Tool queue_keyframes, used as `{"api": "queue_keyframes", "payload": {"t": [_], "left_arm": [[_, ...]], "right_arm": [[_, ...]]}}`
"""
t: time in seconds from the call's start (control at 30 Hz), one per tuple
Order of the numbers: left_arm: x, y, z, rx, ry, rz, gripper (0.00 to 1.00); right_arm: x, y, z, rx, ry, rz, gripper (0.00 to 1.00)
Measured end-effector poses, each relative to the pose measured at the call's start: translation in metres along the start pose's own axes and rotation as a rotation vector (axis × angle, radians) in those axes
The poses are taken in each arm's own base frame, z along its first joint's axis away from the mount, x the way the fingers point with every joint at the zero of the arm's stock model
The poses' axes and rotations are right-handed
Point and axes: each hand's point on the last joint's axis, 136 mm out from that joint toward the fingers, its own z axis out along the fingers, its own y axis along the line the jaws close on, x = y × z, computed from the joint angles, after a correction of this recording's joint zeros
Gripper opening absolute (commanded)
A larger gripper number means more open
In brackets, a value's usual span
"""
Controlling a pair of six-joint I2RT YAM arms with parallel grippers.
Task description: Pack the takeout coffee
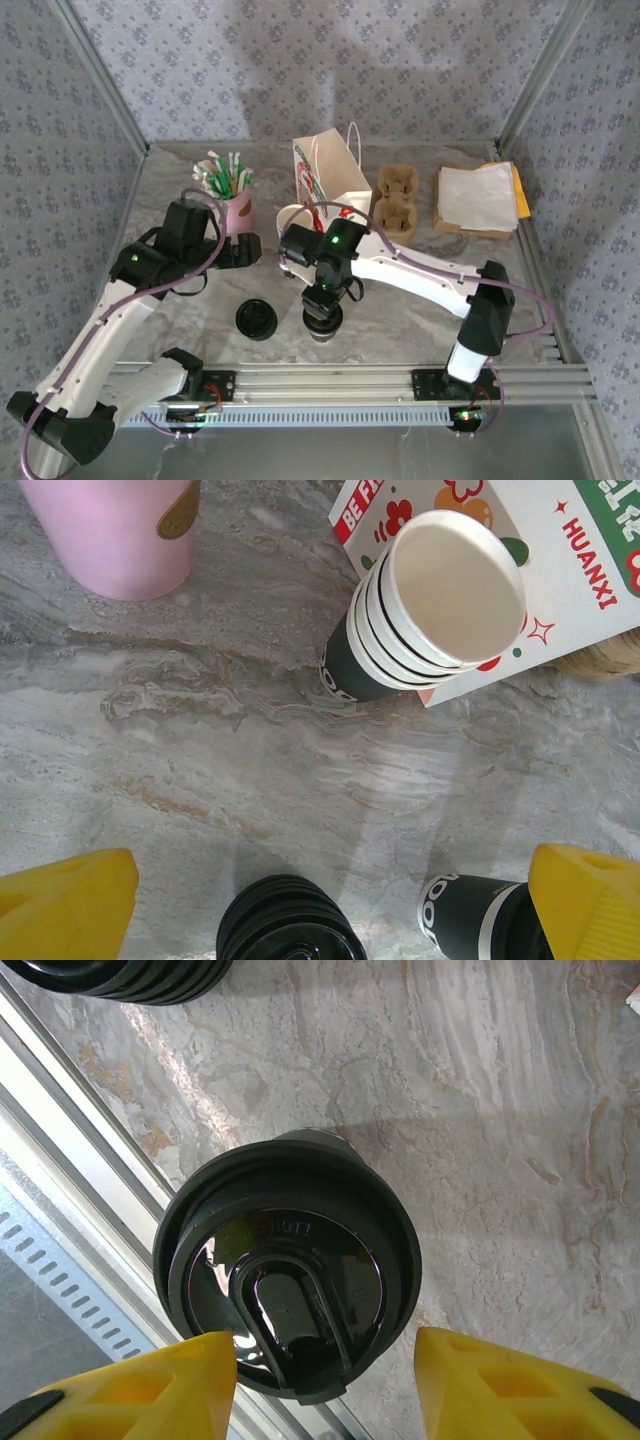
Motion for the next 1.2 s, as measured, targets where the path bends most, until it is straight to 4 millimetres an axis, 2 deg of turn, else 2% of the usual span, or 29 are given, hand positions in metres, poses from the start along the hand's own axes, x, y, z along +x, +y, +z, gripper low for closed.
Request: {"api": "queue_keyframes", "payload": {"t": [0.57,1.2], "left_arm": [[-0.007,0.005,0.000,-0.035,-0.013,-0.014,1.00],[-0.009,0.007,0.000,-0.042,-0.017,-0.020,1.00]], "right_arm": [[0.003,0.007,0.023,0.020,0.079,-0.081,0.51],[0.006,0.011,0.028,0.030,0.098,-0.101,0.47]]}}
